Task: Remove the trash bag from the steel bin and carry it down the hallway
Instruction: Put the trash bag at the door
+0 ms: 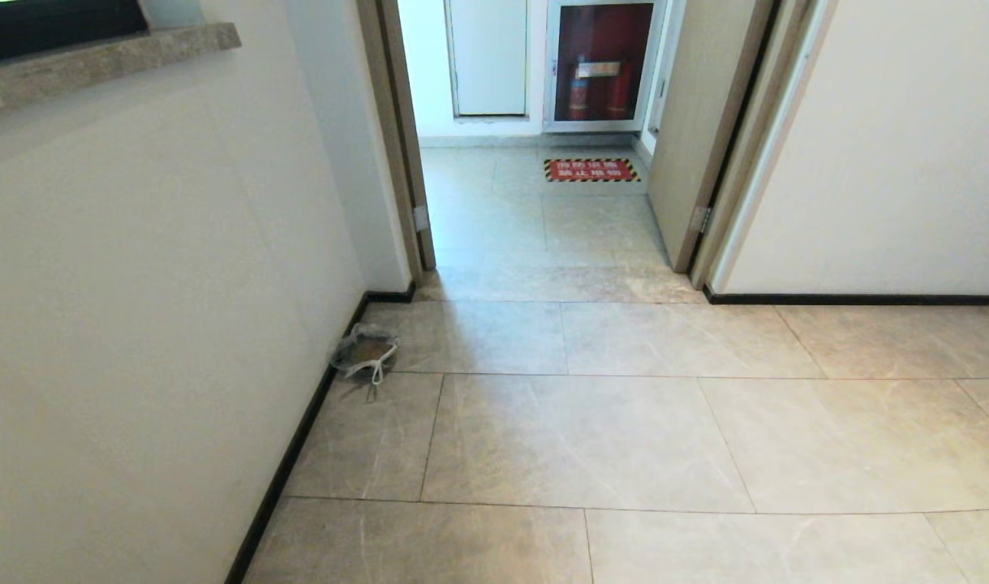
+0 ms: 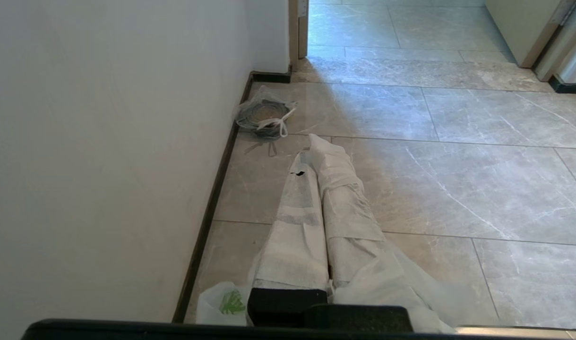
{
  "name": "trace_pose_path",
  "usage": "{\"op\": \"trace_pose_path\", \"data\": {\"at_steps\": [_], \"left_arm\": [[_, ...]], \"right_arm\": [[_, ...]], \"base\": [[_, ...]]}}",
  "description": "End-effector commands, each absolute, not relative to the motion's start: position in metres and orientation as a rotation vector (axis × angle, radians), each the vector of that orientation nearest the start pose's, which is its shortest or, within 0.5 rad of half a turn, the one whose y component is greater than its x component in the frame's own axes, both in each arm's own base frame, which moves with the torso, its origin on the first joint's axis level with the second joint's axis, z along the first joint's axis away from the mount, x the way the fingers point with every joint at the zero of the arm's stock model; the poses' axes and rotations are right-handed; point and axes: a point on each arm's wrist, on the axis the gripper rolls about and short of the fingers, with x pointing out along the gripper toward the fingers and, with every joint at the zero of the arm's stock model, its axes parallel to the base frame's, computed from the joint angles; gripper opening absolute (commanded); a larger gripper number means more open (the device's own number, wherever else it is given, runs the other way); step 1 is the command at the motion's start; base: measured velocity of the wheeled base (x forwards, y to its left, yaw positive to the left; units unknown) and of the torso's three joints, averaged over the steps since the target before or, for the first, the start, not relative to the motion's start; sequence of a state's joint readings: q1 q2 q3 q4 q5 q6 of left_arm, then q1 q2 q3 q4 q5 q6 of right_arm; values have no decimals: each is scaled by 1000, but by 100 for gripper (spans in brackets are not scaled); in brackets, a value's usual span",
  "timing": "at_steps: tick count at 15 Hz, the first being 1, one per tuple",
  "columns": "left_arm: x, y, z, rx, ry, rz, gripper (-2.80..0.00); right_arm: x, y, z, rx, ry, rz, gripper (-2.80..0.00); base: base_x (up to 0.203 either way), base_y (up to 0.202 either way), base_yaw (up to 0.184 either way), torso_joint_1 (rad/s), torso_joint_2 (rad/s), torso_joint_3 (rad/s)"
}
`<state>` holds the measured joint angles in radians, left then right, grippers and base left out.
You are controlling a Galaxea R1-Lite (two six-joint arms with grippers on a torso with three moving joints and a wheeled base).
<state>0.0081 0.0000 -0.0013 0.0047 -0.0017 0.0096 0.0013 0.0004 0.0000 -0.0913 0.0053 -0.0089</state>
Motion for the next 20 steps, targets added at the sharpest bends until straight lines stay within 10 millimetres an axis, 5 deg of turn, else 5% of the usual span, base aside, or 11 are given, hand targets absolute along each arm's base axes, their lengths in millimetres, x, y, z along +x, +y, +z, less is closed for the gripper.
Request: {"op": "trace_pose_path", "data": {"at_steps": [1,5,14,20], "left_arm": [[-23,0,75,11,5,6,-280],[-23,0,75,12,6,8,-280],[-23,0,76,8,3,6,-280],[-23,0,75,3,4,8,-280]], "right_arm": [[-20,0,75,-9,-55,7,-280],[-20,0,75,-9,-55,7,-280],[-20,0,74,-9,-54,7,-280],[-20,0,75,-11,-55,7,-280]], "base": [[0,0,0,0,0,0],[-1,-28,-3,-1,-1,1],[0,-174,0,2,3,2],[0,-8,-1,0,0,1]]}}
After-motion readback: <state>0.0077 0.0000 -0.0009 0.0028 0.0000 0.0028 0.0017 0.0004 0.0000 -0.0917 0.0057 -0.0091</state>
